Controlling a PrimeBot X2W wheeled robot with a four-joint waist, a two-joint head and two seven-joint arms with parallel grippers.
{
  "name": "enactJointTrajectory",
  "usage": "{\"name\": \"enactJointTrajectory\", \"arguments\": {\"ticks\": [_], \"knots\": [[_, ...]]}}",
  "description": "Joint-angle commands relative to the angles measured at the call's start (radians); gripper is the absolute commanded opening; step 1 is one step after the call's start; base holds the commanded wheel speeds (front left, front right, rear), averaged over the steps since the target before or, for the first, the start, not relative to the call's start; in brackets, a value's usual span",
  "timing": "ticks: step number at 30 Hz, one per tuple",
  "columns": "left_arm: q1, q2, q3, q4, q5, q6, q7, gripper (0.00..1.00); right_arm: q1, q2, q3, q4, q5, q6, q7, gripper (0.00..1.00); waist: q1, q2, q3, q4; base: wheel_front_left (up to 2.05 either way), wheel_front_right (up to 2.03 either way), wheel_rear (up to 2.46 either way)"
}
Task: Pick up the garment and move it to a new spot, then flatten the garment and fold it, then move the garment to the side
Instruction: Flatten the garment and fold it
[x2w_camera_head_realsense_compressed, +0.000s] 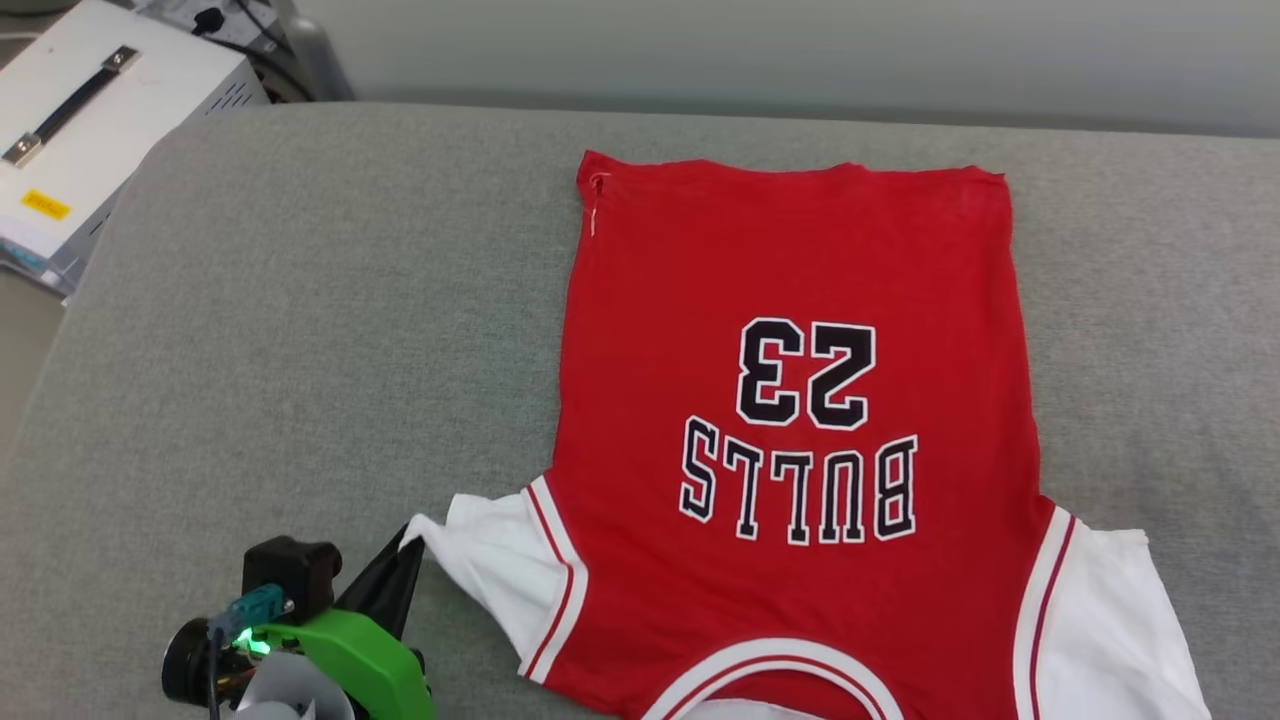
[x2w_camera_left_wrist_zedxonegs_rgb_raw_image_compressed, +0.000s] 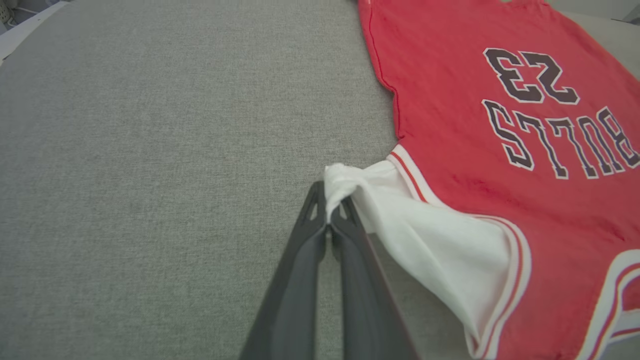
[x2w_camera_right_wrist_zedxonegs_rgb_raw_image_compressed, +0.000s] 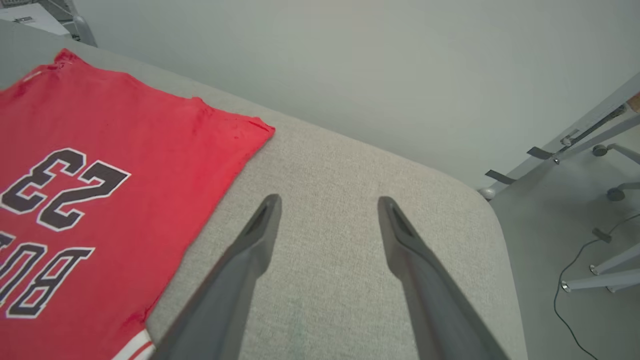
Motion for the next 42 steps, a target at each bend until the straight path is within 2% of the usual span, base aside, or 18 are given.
{"name": "enactJointTrajectory", "arguments": {"ticks": [1,4,8,14,20,30,39,40,41,42], "knots": [[-0.028,-0.012,0.0,-0.008,0.025,0.006,0.001,0.0,-0.064,0.005,-0.009,-0.013,0.005,-0.001,0.032,1.0,0.0001,0.0054,0.067,0.06,0.0,0.0,0.0],[-0.059,-0.025,-0.001,-0.023,0.047,0.004,0.0,0.0,-0.192,0.009,0.001,-0.004,0.009,-0.001,0.128,1.0,0.0001,0.0054,0.109,0.09,0.0,0.0,0.0],[-0.098,-0.048,-0.006,-0.033,0.079,-0.001,-0.001,0.0,-0.374,0.012,0.061,0.052,0.041,-0.001,0.317,1.0,0.0001,0.0054,0.167,0.125,0.0,0.0,0.0],[-0.152,-0.087,-0.011,-0.045,0.123,-0.014,-0.003,0.0,-0.629,0.037,0.137,0.192,0.089,-0.001,0.664,1.0,0.0001,0.0054,0.255,0.172,0.0,0.0,0.0],[-0.199,-0.127,-0.017,-0.041,0.16,-0.032,-0.005,0.0,-0.807,0.075,0.129,0.315,0.039,-0.001,0.864,1.0,0.0001,0.0054,0.336,0.217,0.0,0.0,0.0],[-0.258,-0.179,-0.014,-0.019,0.203,-0.072,-0.007,0.0,-0.901,0.125,0.087,0.447,-0.087,-0.001,0.91,1.0,0.0001,0.0054,0.435,0.278,0.0,0.0,0.0],[-0.262,-0.21,0.0,0.004,0.229,-0.087,-0.008,0.0,-0.778,0.139,0.109,0.512,-0.072,-0.001,0.907,1.0,0.0001,0.0054,0.452,0.281,0.0,0.0,0.0],[-0.261,-0.212,0.003,0.009,0.23,-0.09,-0.008,0.0,-0.769,0.131,0.11,0.511,-0.069,-0.001,0.903,0.24,0.0001,0.0054,0.449,0.281,0.0,0.0,0.0],[-0.259,-0.214,0.005,0.012,0.231,-0.091,-0.008,0.0,-0.766,0.126,0.108,0.511,-0.065,-0.001,0.9,0.0,0.0001,0.0054,0.445,0.28,0.0,0.0,0.0],[-0.258,-0.216,0.008,0.014,0.233,-0.093,-0.008,0.0,-0.764,0.121,0.108,0.509,-0.065,-0.001,0.896,0.0,0.0001,0.0054,0.441,0.278,0.0,0.0,0.0]]}}
